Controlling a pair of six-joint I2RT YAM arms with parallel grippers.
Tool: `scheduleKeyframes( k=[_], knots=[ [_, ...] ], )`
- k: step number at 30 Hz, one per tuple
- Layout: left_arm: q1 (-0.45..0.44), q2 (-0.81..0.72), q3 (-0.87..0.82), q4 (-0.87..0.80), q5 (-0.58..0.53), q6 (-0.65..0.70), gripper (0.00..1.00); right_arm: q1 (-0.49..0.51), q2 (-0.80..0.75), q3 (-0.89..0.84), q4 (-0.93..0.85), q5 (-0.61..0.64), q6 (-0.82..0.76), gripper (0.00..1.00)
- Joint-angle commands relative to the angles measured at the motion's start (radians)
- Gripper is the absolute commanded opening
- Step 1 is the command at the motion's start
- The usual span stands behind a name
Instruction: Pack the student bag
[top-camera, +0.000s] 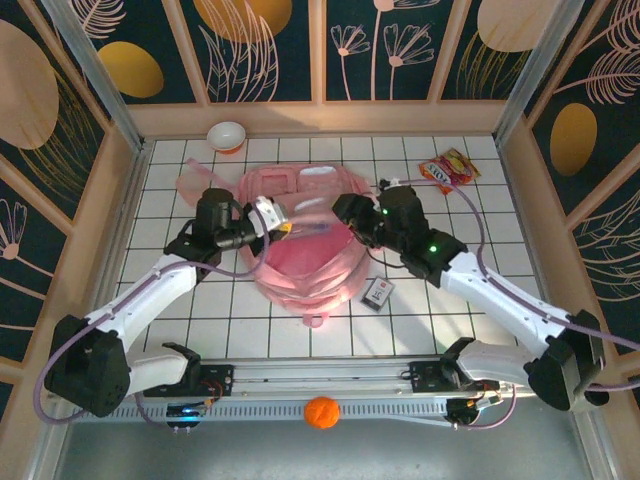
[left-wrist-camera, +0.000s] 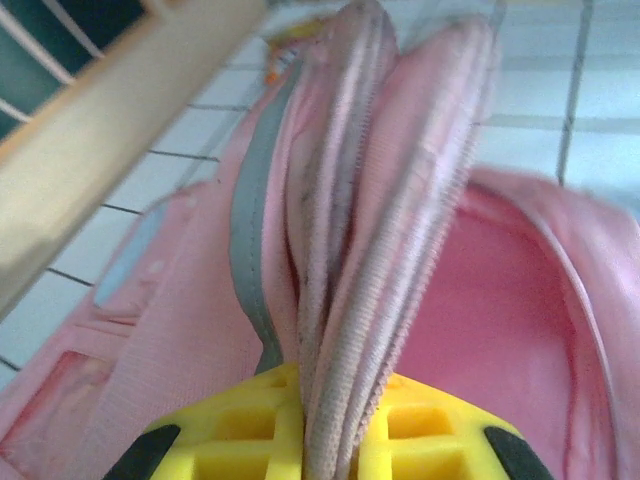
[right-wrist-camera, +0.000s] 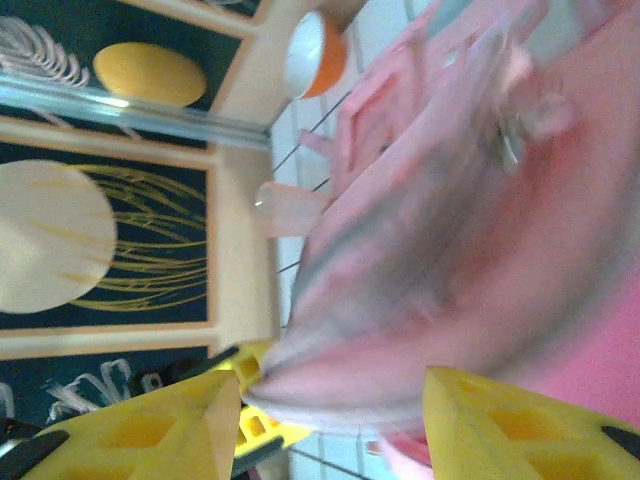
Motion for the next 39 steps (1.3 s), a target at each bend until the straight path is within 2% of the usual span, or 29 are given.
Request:
scheduleKeyframes(
  k=[1,4,7,17,22,24,28,29,32,33,36,39],
  knots=[
    [-0.082,0.058,-0.038,-0.145,-0.036,0.293,0.01,-0.050,-0.080,-0.039,-0.100,0.037,-0.060,0.51],
    [-0.149,0.129,-0.076,-0.146,-0.118,0.353,0.01,-0.076,-0.132,-0.070,-0.117,0.043,-0.061,0.51],
    [-0.189,0.199,-0.082,-0.136,-0.133,0.354,0.01,-0.086,-0.165,-0.088,-0.130,0.054,-0.060,0.51],
    [-0.244,0.309,-0.086,-0.114,-0.187,0.328,0.02,-0.091,-0.172,-0.115,-0.149,0.039,-0.071,0.51],
    [-0.272,0.298,-0.053,-0.099,-0.190,0.232,0.03,-0.115,-0.154,-0.117,-0.178,0.006,-0.085,0.53],
    [-0.298,0.290,-0.060,-0.047,-0.202,0.177,0.05,-0.150,-0.144,-0.134,-0.159,-0.061,-0.090,0.56],
    [-0.320,0.245,-0.102,0.102,-0.180,0.030,0.19,-0.238,-0.125,-0.151,-0.138,-0.207,-0.120,0.57],
    [-0.320,0.227,-0.106,0.123,-0.173,0.002,0.27,-0.255,-0.116,-0.140,-0.160,-0.221,-0.138,0.58],
    [-0.319,0.142,-0.126,0.170,-0.167,-0.047,0.59,-0.296,-0.072,-0.079,-0.264,-0.243,-0.211,0.59],
    [-0.316,0.105,-0.131,0.175,-0.170,-0.053,0.66,-0.300,-0.056,-0.050,-0.305,-0.240,-0.245,0.60],
    [-0.276,0.002,-0.128,0.140,-0.135,-0.064,0.77,-0.294,-0.002,0.035,-0.387,-0.252,-0.341,0.58],
    [-0.158,-0.091,-0.118,0.073,-0.052,-0.081,0.82,-0.256,0.027,0.095,-0.419,-0.242,-0.427,0.57]
  ],
)
